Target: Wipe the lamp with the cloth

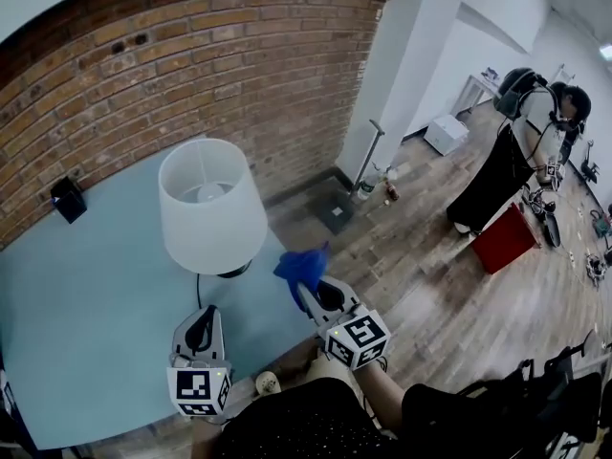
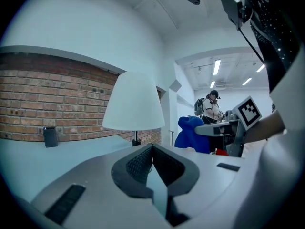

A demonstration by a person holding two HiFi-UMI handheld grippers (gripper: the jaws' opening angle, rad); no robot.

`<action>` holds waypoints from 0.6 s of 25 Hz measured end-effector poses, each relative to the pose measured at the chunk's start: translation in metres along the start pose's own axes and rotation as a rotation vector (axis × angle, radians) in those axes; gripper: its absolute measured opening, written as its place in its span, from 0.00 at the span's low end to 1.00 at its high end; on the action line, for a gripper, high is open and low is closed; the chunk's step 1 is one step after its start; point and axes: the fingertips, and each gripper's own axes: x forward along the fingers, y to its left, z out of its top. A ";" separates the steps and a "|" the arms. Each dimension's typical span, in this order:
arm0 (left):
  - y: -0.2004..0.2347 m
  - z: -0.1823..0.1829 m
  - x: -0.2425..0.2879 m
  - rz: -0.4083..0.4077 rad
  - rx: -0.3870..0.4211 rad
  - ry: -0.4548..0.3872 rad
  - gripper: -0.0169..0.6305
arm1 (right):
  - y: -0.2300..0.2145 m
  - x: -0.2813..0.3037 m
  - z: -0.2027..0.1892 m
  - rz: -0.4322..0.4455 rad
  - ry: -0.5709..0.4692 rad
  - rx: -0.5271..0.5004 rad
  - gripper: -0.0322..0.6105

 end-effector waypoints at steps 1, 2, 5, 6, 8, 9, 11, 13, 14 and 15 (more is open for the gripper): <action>0.001 0.001 0.000 0.005 0.002 -0.004 0.04 | 0.000 0.002 0.001 0.002 0.000 -0.005 0.15; 0.003 0.003 0.001 0.010 0.003 -0.007 0.04 | 0.000 0.004 0.003 0.006 -0.001 -0.008 0.15; 0.007 0.007 0.003 0.022 0.010 -0.012 0.04 | 0.000 0.014 0.009 0.022 -0.010 -0.013 0.15; 0.008 0.007 0.004 0.024 0.011 -0.007 0.04 | 0.000 0.016 0.010 0.026 -0.008 -0.012 0.15; 0.010 0.007 0.003 0.033 0.006 0.007 0.04 | 0.000 0.020 0.009 0.035 0.010 -0.003 0.15; 0.013 0.007 0.002 0.042 0.001 0.011 0.04 | 0.001 0.023 0.010 0.043 0.019 0.002 0.15; 0.018 0.009 0.002 0.060 -0.010 0.012 0.04 | 0.000 0.028 0.013 0.054 0.026 0.007 0.15; 0.018 0.010 0.002 0.068 -0.012 0.013 0.04 | -0.004 0.028 0.016 0.053 0.024 -0.003 0.15; 0.018 0.010 0.003 0.072 -0.012 0.014 0.04 | -0.005 0.028 0.018 0.052 0.022 -0.008 0.15; 0.019 0.010 0.003 0.076 -0.013 0.015 0.04 | -0.007 0.029 0.020 0.052 0.020 -0.010 0.15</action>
